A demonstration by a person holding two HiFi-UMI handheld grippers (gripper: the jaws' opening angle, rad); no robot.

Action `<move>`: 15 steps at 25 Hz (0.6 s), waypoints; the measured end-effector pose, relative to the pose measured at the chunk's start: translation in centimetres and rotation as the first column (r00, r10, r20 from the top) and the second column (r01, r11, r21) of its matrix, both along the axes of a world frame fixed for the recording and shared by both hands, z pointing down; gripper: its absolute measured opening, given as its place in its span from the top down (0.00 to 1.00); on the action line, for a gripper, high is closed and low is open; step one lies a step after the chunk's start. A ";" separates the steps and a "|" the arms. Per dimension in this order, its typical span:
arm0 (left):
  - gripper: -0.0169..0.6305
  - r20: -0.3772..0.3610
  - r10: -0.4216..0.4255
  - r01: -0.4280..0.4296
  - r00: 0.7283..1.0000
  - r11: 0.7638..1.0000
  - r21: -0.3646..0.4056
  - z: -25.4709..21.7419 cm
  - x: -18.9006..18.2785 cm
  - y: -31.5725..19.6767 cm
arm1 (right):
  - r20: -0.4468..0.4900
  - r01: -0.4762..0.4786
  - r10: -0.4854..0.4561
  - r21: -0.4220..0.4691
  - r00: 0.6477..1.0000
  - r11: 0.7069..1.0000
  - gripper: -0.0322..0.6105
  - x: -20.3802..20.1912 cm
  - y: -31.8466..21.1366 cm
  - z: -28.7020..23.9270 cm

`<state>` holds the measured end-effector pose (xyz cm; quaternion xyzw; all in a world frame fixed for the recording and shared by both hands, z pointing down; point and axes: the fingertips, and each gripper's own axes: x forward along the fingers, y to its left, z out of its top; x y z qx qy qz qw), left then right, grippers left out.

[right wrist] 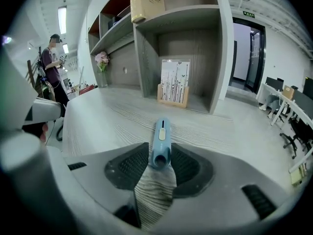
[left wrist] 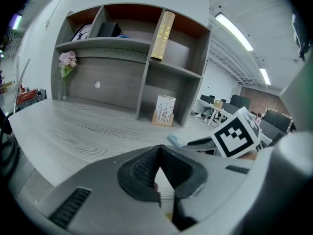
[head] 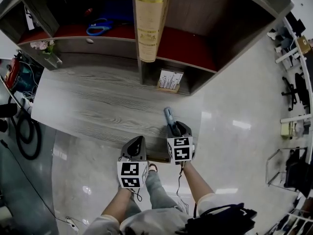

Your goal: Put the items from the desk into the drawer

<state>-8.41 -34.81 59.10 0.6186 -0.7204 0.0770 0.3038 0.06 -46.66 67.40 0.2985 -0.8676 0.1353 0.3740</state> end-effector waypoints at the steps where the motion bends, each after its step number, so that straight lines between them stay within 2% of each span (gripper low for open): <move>1: 0.98 -0.001 -0.003 0.003 1.000 1.000 -0.001 0.0 -0.2 0.0 | -0.008 0.001 -0.001 -0.002 1.000 1.000 0.75 0.0 0.0 0.1; 15: 0.98 -0.016 -0.006 0.006 1.000 1.000 -0.018 0.9 0.0 0.9 | -0.049 -0.009 0.008 -0.017 0.999 1.000 0.76 0.2 0.1 1.0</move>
